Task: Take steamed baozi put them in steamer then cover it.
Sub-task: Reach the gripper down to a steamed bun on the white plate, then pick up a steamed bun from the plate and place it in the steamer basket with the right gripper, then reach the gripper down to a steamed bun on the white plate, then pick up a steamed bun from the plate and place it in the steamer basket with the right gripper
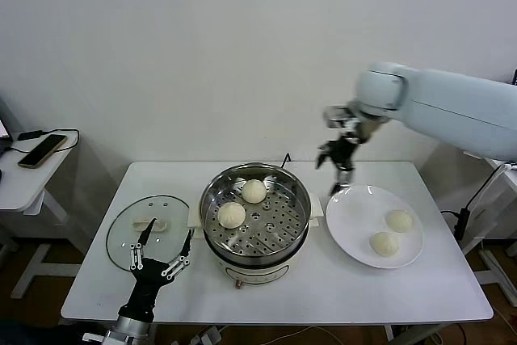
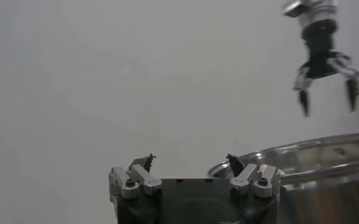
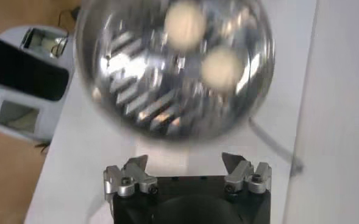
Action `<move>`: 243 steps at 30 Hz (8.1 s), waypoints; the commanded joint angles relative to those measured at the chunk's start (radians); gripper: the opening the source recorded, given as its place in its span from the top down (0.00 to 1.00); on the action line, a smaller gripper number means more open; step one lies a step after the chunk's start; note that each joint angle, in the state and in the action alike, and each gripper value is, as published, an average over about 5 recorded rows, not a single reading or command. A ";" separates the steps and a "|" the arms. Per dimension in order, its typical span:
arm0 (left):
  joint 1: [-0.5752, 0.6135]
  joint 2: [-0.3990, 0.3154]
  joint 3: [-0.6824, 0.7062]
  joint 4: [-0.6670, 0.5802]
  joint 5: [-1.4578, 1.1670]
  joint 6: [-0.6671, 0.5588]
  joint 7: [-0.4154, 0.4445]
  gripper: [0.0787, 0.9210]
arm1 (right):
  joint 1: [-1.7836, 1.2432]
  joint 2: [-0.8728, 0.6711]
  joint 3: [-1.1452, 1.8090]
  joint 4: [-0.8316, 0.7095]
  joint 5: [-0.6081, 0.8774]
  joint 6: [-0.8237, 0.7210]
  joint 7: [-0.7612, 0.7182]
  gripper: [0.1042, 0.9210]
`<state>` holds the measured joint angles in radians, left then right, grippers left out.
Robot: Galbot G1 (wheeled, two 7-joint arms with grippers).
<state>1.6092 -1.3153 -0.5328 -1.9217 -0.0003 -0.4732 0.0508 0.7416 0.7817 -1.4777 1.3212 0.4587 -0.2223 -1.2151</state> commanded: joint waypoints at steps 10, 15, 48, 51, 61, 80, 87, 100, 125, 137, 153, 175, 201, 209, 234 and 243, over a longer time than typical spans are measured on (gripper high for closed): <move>0.009 -0.006 -0.006 -0.001 0.005 -0.001 0.000 0.12 | -0.403 -0.189 0.173 -0.079 -0.297 0.083 0.002 0.12; 0.012 -0.007 -0.005 0.001 0.006 -0.003 -0.001 0.12 | -0.478 -0.154 0.233 -0.142 -0.333 0.087 0.047 0.12; 0.014 -0.008 -0.015 0.005 0.005 -0.007 -0.006 0.12 | -0.577 -0.075 0.329 -0.251 -0.390 0.101 0.097 0.31; 0.013 -0.006 -0.014 0.004 0.005 -0.006 -0.006 0.12 | -0.521 -0.085 0.319 -0.222 -0.382 0.106 0.084 0.33; 0.010 0.006 -0.008 -0.003 0.003 -0.005 -0.007 0.12 | -0.134 -0.016 0.246 -0.061 -0.343 0.373 0.000 0.33; 0.023 0.011 -0.009 -0.011 0.001 -0.014 -0.008 0.12 | -0.007 0.346 0.183 0.231 -0.461 0.730 0.071 0.33; 0.022 0.010 -0.013 -0.011 -0.003 -0.016 -0.010 0.12 | -0.106 0.392 0.165 0.271 -0.574 0.800 0.081 0.33; 0.021 0.009 -0.021 -0.009 -0.019 -0.021 -0.011 0.12 | -0.214 0.424 0.164 0.240 -0.670 0.843 0.056 0.31; 0.013 0.007 -0.021 0.003 -0.022 -0.025 -0.012 0.12 | -0.186 0.304 0.363 0.217 -0.601 0.731 -0.028 0.12; 0.010 0.004 -0.008 -0.006 -0.008 -0.015 -0.012 0.12 | -0.203 -0.049 0.495 -0.150 -0.251 0.202 -0.086 0.12; 0.010 0.001 -0.008 -0.005 -0.001 -0.009 -0.012 0.12 | -0.547 -0.091 0.648 -0.582 -0.508 0.245 -0.071 0.12; 0.014 0.001 -0.013 0.004 0.001 -0.015 -0.014 0.12 | -0.695 0.079 0.728 -0.741 -0.591 0.292 0.008 0.12; 0.014 0.004 -0.009 -0.002 0.000 -0.014 -0.014 0.12 | -0.605 0.031 0.644 -0.646 -0.557 0.288 -0.002 0.34; 0.009 0.012 -0.003 -0.010 0.000 -0.009 -0.016 0.12 | -0.292 -0.033 0.386 -0.404 -0.330 0.230 -0.165 0.33; 0.015 0.011 0.004 -0.022 0.001 -0.011 -0.022 0.12 | 0.105 0.338 -0.075 0.034 0.212 -0.030 0.010 0.34; 0.012 0.007 0.000 -0.019 0.001 -0.011 -0.026 0.12 | -0.005 0.419 -0.074 -0.060 0.160 -0.041 0.061 0.35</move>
<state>1.6212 -1.3076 -0.5316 -1.9430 0.0009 -0.4848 0.0255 0.7710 1.1016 -1.5037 1.2759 0.5919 -0.2362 -1.1971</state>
